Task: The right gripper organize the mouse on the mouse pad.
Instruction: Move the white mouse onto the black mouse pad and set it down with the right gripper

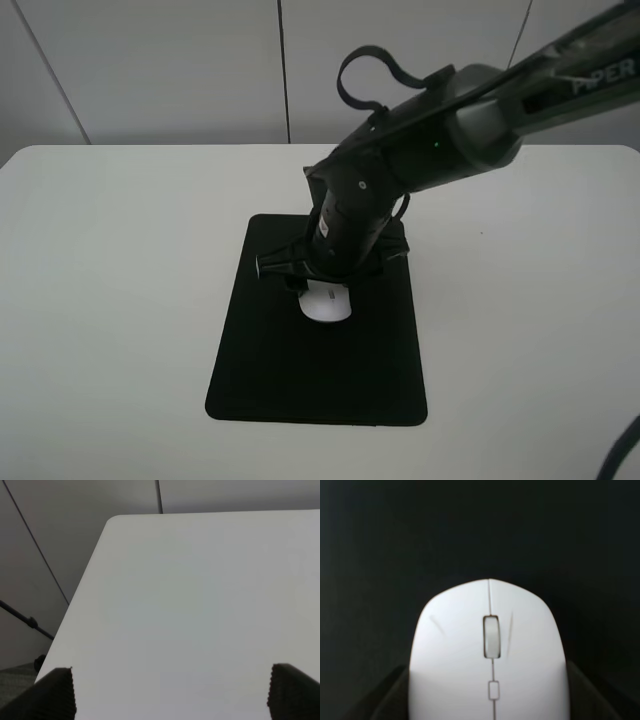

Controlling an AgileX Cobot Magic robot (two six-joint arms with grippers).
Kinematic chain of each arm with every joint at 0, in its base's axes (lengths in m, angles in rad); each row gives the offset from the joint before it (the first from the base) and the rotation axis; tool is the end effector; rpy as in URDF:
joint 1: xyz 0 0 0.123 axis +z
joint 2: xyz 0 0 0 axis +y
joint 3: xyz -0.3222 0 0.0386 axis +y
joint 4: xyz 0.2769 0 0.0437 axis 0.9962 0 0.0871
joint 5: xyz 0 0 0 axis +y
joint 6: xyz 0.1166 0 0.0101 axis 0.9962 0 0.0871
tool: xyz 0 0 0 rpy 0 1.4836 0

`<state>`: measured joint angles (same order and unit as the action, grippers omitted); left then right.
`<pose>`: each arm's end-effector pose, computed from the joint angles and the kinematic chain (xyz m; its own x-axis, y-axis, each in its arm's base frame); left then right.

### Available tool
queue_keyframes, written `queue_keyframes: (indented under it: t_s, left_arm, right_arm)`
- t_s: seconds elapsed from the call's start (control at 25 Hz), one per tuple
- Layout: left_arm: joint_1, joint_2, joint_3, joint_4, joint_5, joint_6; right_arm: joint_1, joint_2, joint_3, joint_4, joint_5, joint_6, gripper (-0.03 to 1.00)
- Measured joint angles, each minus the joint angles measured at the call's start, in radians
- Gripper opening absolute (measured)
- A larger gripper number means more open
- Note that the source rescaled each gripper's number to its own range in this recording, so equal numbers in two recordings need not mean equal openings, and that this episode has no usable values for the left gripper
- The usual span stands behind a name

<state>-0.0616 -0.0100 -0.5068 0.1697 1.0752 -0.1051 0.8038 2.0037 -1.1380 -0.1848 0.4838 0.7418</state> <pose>0.0010 0.0174 0.2812 -0.4459 0.0039 -0.8951 -0.0823 0.9956 0.0454 0.2980 0.2948 0.1059 -0.9344 -0.1853 -0.3043 -0.2252 0.9690 0.1014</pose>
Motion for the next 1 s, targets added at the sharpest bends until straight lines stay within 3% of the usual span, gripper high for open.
queue_keyframes:
  t_s: [0.28, 1.0]
  left_arm:
    - [0.000, 0.000, 0.000, 0.000, 0.000, 0.000]
    - [0.000, 0.000, 0.000, 0.000, 0.000, 0.000]
  right_arm:
    - [0.028, 0.015, 0.009, -0.052, -0.038, 0.046, 0.00]
    - [0.028, 0.042, 0.011, -0.071, -0.041, 0.048, 0.00]
